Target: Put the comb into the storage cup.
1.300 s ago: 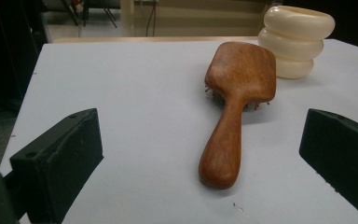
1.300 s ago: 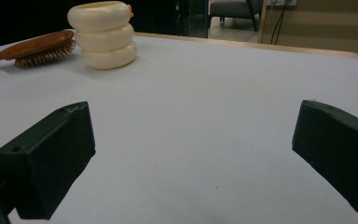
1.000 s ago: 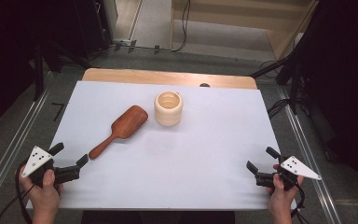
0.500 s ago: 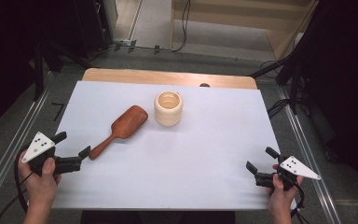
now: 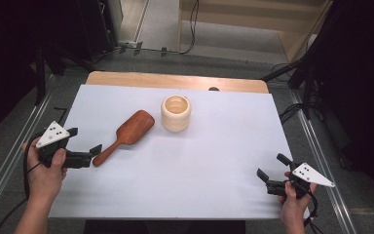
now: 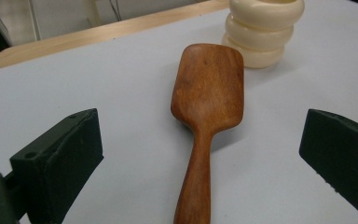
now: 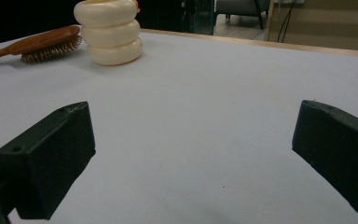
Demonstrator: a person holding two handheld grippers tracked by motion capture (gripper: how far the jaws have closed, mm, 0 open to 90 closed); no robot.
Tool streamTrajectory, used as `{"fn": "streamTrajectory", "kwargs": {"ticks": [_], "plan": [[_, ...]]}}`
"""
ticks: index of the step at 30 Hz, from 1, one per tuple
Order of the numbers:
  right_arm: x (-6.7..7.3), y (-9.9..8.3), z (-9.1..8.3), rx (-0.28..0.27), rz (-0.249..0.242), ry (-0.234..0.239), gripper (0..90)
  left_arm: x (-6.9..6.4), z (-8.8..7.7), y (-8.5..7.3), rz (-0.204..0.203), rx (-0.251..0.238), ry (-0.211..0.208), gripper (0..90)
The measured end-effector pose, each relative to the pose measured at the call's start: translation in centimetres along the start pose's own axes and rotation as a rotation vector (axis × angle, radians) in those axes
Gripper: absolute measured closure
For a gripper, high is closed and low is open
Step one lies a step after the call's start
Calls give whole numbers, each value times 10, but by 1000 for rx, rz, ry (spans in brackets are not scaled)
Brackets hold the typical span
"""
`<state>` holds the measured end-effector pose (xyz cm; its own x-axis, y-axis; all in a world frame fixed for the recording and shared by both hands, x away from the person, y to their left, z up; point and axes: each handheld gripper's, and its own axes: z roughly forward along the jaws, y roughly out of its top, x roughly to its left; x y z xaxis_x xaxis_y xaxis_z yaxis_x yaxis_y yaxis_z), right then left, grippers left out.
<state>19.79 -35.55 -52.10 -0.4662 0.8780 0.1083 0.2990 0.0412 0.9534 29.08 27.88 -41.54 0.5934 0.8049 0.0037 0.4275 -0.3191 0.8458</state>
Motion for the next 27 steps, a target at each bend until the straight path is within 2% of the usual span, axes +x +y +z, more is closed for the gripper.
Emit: {"fn": "streamTrajectory", "kwargs": {"ticks": [1,6,12,14,15,16,22,23,24,27], "plan": [[0,0,0,-2,1,0,0,-1,3,5,3,20,-14,0],[0,0,0,2,3,0,0,-4,10,13,25,63,-22,0],[0,0,1,4,2,1,0,-5,26,24,51,168,-30,0],[0,0,1,5,3,0,0,-5,29,25,47,183,-37,0],[0,0,1,7,2,1,0,-4,34,25,55,212,-41,0],[0,0,1,7,2,1,0,-4,34,25,55,212,-41,0],[0,0,2,11,-1,0,0,0,51,24,36,290,-52,0],[0,0,2,12,1,1,0,0,51,24,36,290,-52,0],[0,0,2,11,1,2,0,0,57,22,45,325,-52,0],[0,0,2,10,1,3,0,-2,67,19,56,367,-55,0]]}}
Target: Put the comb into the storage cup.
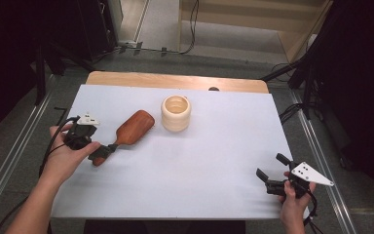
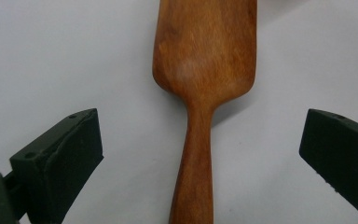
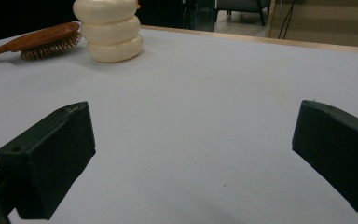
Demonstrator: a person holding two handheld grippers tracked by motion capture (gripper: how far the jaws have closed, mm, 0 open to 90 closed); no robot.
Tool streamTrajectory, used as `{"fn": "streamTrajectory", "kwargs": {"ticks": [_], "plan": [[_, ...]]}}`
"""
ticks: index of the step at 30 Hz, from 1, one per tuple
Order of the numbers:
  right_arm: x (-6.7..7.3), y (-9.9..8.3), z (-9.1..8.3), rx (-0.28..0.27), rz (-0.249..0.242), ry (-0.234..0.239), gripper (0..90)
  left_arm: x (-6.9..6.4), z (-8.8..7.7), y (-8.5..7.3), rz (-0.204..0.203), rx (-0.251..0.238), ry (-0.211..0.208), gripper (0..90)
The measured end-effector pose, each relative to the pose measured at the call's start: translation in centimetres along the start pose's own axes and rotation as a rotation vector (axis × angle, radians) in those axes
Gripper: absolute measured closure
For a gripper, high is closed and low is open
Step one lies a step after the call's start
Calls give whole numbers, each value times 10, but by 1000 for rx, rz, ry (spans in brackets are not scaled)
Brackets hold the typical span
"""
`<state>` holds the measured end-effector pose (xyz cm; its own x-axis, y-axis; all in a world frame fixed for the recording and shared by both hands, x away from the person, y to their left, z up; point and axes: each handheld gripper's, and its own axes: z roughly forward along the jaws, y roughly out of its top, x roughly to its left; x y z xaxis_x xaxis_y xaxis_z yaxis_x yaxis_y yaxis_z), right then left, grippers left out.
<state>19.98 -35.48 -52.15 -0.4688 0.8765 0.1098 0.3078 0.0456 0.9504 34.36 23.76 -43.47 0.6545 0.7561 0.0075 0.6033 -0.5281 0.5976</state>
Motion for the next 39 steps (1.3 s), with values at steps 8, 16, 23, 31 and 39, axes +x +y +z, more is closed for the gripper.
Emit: {"fn": "streamTrajectory", "kwargs": {"ticks": [8,16,23,31,39], "plan": [[0,0,0,5,-1,1,0,-3,24,1,-6,93,45,170],[0,0,1,6,-1,-2,0,-7,40,1,19,165,59,401],[0,0,1,7,1,-4,0,-6,49,2,17,186,66,568],[0,0,1,7,-1,-5,0,-3,53,3,-10,169,32,638],[0,0,1,10,3,-5,0,-7,53,2,40,158,32,725]]}}
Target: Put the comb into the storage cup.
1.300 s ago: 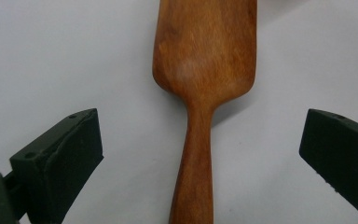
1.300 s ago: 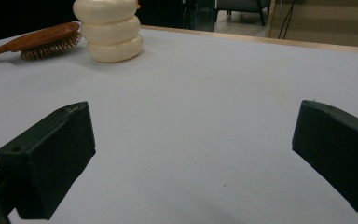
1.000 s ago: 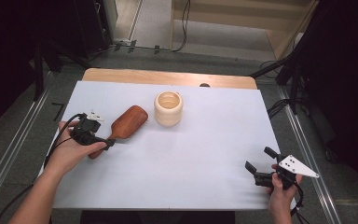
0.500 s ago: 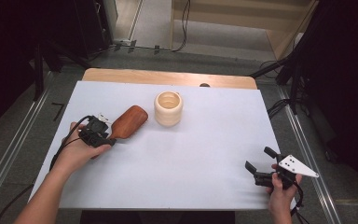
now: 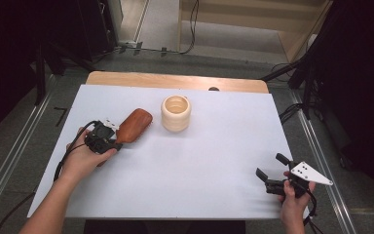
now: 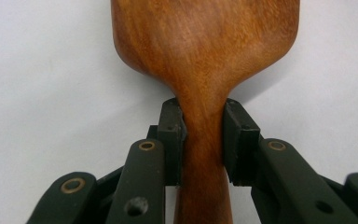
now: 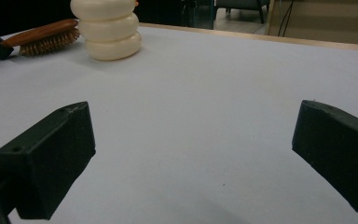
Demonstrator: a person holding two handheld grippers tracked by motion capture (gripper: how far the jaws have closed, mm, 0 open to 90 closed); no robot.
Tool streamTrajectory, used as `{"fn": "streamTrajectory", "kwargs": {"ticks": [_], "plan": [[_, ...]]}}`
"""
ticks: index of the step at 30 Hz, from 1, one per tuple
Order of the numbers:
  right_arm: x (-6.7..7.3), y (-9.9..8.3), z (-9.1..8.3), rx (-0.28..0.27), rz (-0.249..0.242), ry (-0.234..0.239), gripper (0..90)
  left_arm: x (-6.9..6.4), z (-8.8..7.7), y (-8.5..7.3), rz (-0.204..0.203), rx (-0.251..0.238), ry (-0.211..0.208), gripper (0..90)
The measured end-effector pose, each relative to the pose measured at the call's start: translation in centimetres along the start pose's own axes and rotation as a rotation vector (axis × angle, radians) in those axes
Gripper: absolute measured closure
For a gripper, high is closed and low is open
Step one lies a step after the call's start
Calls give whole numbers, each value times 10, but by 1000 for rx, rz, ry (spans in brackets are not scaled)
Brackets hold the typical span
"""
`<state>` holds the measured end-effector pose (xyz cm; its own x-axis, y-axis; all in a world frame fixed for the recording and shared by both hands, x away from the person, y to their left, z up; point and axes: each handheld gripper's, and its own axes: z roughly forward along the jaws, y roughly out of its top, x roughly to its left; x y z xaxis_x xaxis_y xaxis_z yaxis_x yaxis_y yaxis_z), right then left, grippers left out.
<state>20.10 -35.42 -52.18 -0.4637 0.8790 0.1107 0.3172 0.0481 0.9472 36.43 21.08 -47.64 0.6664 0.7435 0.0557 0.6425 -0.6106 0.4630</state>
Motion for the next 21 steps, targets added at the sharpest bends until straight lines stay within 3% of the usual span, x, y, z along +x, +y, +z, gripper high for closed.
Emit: {"fn": "streamTrajectory", "kwargs": {"ticks": [5,9,21], "plan": [[-1,0,0,-2,0,-3,0,-2,0,-2,-5,-24,4,726],[0,0,0,-2,-1,0,0,0,-1,-10,-44,-77,-10,727],[0,0,-1,-3,0,0,0,-3,-5,-19,-60,-146,8,727]]}}
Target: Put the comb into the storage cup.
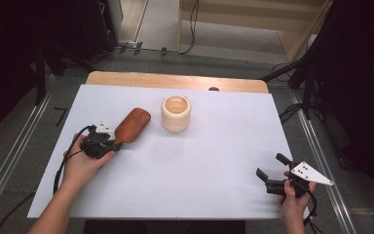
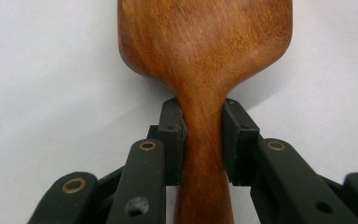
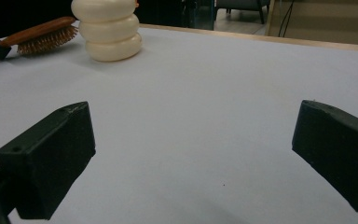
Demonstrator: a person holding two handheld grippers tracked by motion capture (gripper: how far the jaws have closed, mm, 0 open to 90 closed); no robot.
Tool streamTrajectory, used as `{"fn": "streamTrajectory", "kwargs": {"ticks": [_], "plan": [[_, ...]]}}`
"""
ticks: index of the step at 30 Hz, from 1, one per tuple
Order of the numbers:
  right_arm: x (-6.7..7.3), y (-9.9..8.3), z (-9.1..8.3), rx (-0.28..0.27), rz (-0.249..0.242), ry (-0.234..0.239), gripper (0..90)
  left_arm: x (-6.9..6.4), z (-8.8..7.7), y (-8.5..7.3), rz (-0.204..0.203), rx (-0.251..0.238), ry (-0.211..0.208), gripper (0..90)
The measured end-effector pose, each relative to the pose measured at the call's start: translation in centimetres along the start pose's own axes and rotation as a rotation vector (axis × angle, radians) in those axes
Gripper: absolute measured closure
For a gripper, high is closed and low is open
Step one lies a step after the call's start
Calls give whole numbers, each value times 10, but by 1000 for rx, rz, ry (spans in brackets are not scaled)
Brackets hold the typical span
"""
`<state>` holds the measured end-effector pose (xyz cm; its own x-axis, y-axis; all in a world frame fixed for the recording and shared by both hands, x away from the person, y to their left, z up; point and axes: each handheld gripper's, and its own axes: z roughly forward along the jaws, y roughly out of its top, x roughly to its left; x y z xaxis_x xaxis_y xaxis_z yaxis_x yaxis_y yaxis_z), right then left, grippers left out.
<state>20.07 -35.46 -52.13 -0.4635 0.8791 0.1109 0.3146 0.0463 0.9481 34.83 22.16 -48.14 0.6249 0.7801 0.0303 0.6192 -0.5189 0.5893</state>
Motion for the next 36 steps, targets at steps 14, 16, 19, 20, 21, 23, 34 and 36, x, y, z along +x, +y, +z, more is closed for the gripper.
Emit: {"fn": "streamTrajectory", "kwargs": {"ticks": [14,16,19,20,21,23,34,36], "plan": [[2,4,0,17,1,9,0,-7,-25,-6,-45,-162,12,727],[5,7,2,16,9,30,0,-11,-27,-7,-47,-183,16,726],[11,12,4,14,3,44,0,-20,-32,-7,-46,-220,17,726],[11,12,4,14,3,44,0,-20,-32,-7,-46,-220,17,726],[16,16,5,12,-2,41,0,-24,-33,-7,-49,-241,8,726],[21,20,5,6,1,49,0,-27,-34,-8,-57,-255,7,727],[48,47,17,14,-2,107,0,-58,-37,-8,-53,-350,-32,727],[58,56,23,13,-4,125,0,-63,-38,-8,-51,-367,-38,726]]}}
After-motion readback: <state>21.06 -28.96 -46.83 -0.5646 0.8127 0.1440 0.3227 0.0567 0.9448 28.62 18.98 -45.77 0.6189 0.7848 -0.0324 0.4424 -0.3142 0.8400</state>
